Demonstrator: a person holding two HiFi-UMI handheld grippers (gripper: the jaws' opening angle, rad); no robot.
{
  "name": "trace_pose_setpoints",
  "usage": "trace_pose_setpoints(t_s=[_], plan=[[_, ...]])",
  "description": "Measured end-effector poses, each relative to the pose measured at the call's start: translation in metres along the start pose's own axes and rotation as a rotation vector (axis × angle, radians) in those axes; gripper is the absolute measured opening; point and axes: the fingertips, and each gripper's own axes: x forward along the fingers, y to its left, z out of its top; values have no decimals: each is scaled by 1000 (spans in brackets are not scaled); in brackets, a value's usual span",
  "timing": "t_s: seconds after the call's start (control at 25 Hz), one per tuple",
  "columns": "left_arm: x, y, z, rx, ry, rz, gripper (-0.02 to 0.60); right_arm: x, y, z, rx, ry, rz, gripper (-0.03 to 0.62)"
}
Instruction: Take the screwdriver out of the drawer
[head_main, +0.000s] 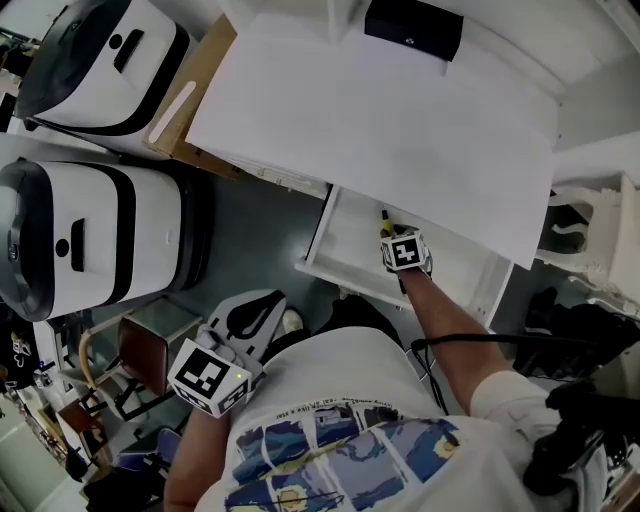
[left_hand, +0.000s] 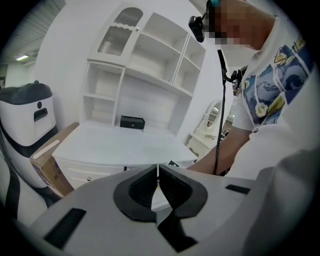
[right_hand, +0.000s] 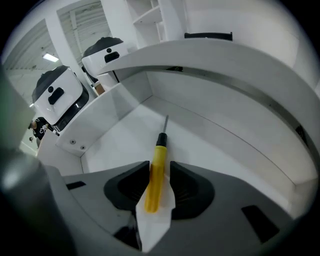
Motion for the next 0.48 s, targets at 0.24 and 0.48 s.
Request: trace_pose_setpoints(t_s=[0.24, 0.48], plan=[[-3, 5, 2, -6, -2, 22, 15, 6, -3, -3, -8, 7, -31, 110], [-9, 9, 1, -10, -7, 26, 15, 10, 2, -4, -12, 11, -13, 101]])
